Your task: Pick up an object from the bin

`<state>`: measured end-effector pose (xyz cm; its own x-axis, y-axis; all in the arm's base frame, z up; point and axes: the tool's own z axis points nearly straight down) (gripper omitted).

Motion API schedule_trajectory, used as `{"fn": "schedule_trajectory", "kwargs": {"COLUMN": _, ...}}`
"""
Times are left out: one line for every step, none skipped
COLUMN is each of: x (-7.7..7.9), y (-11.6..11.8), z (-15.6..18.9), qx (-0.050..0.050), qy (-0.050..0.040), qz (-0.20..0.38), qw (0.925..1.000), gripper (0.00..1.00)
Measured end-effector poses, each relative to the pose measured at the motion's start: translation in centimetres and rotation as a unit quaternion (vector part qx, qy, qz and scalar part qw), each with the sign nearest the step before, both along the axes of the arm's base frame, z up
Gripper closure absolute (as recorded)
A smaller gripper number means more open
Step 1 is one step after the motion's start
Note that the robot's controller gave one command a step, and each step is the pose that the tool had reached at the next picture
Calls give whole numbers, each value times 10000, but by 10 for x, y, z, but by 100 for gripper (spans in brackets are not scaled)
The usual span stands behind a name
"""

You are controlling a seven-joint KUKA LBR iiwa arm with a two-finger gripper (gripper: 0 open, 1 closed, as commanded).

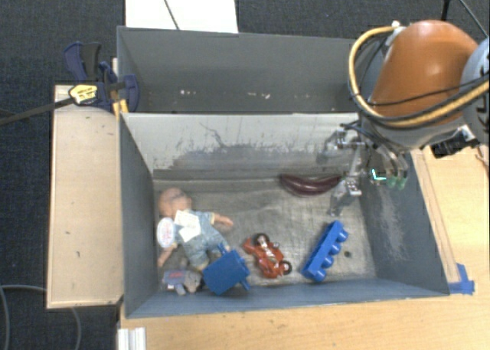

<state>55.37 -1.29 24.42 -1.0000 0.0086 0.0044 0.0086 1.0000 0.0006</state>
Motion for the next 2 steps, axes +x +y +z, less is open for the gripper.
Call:
{"fn": "schedule_trajectory", "kwargs": {"x": 1, "y": 0, "z": 4, "qx": -1, "qy": -38, "qz": 0, "qw": 10000, "gripper": 0}}
{"fn": "schedule_trajectory", "kwargs": {"x": -5, "y": -15, "z": -47, "qx": -3, "qy": -71, "qz": 295, "qw": 9995, "gripper": 0}}
